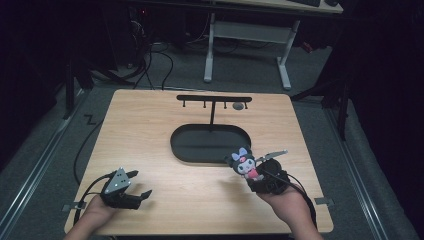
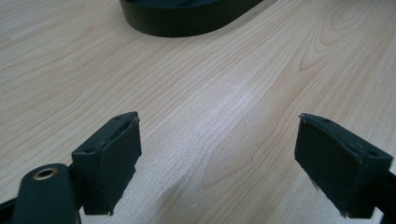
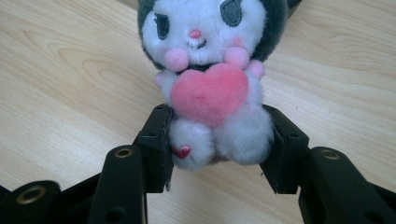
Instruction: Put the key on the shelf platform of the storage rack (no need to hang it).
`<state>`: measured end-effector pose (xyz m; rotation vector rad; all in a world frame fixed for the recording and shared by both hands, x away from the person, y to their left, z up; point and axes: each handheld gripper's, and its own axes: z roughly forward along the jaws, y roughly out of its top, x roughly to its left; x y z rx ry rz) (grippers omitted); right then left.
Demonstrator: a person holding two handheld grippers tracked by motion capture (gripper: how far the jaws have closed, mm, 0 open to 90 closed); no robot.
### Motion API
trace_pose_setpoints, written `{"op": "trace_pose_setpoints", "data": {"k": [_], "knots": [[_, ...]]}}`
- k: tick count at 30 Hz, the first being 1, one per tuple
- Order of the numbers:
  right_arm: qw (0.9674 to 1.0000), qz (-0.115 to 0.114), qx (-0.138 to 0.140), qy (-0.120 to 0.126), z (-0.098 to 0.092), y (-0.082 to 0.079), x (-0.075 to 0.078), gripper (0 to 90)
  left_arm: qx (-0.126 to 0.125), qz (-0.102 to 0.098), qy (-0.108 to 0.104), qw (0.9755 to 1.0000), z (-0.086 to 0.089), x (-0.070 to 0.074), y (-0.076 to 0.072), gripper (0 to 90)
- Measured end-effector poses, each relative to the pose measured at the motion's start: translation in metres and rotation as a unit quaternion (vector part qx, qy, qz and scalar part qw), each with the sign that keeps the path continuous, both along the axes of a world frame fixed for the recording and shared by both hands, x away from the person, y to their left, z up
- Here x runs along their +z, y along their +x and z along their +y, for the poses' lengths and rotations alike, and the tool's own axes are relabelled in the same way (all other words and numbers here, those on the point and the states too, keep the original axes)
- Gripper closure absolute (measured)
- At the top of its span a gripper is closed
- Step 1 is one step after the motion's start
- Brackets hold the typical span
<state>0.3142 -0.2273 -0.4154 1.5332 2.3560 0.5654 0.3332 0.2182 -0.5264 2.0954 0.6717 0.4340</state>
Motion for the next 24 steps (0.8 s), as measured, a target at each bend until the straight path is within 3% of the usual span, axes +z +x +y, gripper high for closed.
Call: {"op": "trace_pose_setpoints", "data": {"k": [24], "knots": [[1.0,-0.004,0.002,0.003,0.017,0.036,0.005,51.1,-0.002,-0.001,0.0,1.0,0.0,0.0,0.0,15.5]]}}
